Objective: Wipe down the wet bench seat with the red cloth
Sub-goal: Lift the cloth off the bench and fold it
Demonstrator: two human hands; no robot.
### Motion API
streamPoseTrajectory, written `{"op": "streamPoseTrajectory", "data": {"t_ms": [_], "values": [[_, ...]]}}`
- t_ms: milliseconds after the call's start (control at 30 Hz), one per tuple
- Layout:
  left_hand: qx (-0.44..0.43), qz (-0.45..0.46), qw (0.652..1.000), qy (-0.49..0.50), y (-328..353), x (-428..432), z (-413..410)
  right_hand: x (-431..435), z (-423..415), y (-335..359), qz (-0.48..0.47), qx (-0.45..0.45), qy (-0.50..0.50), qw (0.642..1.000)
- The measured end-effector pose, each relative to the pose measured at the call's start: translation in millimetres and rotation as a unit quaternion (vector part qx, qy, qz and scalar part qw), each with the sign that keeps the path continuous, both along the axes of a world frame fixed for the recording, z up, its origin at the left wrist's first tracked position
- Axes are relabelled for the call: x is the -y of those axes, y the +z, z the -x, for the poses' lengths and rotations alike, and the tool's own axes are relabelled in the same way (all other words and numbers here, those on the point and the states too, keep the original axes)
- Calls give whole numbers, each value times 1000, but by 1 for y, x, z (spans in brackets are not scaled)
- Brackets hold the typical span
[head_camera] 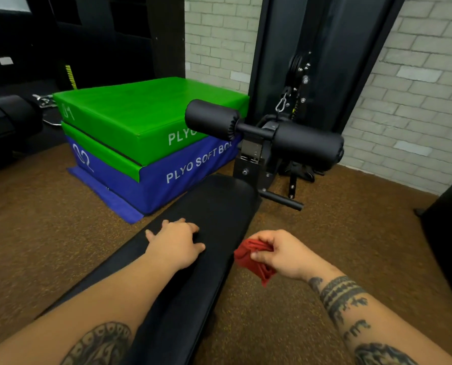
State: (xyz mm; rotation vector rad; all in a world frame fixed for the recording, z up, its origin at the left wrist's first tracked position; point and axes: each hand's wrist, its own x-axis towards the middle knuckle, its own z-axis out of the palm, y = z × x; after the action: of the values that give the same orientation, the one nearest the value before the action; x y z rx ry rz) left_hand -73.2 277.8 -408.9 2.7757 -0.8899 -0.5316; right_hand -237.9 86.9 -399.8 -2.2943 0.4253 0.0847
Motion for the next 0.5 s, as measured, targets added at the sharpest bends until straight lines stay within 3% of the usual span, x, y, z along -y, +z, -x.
{"op": "streamPoseTrajectory", "data": {"t_ms": [67,133,200,300,400,500], "values": [[8,72,997,-40,3,3,23,-5,13,5,14,15,-59,998],[-40,176,983,-44,13,5,47,-15,24,11,8,48,-108,993],[-169,255,952,-5,25,7,67,-28,34,19,-25,85,-145,985],[-410,303,858,54,43,3,93,-49,45,35,-118,133,-183,967],[-448,363,815,61,57,-5,105,-64,55,51,-307,173,-208,912],[-467,395,790,49,68,-15,110,-63,68,71,-385,157,-214,884]]}}
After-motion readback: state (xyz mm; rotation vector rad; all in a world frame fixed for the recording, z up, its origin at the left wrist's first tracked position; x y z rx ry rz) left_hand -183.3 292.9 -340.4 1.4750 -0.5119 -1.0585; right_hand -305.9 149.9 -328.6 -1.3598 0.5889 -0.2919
